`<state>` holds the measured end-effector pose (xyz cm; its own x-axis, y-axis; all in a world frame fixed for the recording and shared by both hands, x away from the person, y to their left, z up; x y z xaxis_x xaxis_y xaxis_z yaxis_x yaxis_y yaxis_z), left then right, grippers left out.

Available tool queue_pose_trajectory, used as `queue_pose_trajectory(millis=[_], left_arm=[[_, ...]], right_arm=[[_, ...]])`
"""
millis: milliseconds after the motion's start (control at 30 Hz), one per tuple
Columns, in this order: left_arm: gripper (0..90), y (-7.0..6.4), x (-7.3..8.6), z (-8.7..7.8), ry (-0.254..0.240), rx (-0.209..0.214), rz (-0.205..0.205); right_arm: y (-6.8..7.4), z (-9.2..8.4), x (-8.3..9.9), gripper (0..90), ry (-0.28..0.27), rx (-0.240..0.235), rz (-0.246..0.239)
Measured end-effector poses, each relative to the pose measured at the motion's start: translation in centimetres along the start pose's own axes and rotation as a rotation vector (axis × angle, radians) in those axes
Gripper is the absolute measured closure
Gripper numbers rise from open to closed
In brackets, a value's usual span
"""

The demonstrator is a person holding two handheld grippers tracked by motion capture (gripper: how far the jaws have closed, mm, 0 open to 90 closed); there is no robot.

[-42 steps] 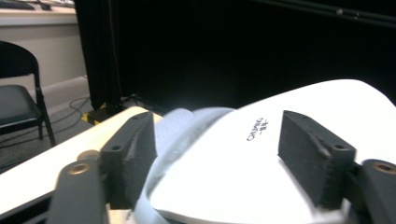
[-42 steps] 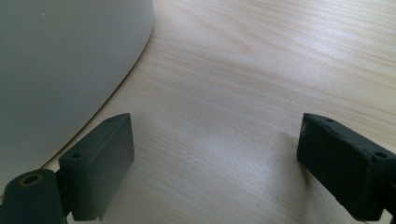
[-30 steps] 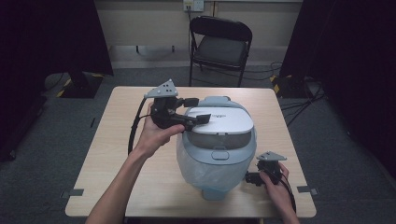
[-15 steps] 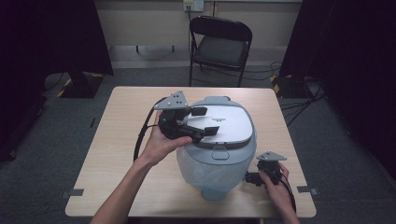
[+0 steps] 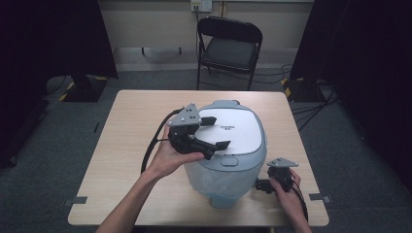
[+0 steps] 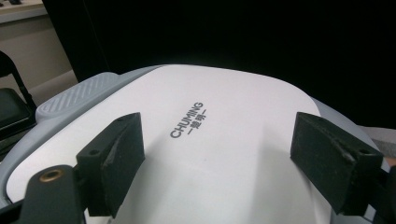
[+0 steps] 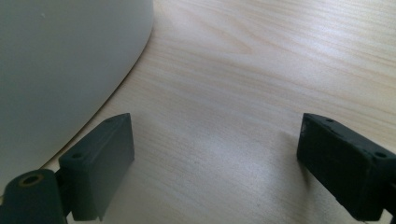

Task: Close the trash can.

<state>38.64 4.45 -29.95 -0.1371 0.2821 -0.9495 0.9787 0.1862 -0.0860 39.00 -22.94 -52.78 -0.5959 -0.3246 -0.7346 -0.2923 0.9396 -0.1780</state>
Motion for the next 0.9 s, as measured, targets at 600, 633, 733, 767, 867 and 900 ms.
queue_pose_trajectory(millis=[600,633,733,767,867,900], left_arm=[[16.6,-0.52,0.41,0.04,-0.010,-0.019,0.026],[16.6,-0.53,0.38,0.06,-0.008,-0.019,0.026],[18.4,-0.75,0.26,0.14,0.041,-0.030,0.052],[18.4,-0.79,0.27,0.16,0.040,-0.026,0.049],[18.3,-0.79,0.23,0.15,0.040,-0.029,0.044],[18.3,-0.79,0.24,0.15,0.037,-0.031,0.043]], right_arm=[[0.06,-0.04,0.03,10.0,0.005,-0.004,0.005],[0.02,-0.01,0.01,10.0,0.001,-0.001,0.001],[0.04,-0.02,0.03,10.0,0.003,-0.001,0.003],[0.06,-0.04,0.03,10.0,0.006,-0.003,0.005],[0.05,-0.03,0.02,10.0,0.005,-0.002,0.004],[0.03,-0.01,0.02,10.1,0.003,-0.001,0.002]])
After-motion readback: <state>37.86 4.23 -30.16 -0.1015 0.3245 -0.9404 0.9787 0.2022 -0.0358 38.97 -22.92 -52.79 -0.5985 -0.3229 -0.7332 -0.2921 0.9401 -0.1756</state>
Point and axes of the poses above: each handheld gripper's, and its own axes: z roughly forward along the jaws, x roughly out of its underside, y roughly to its left, the point moved 4 cm from there along z, roughly forward along the jaws, and after that the axes turned 13 degrees about x, right-handed, at the moved point
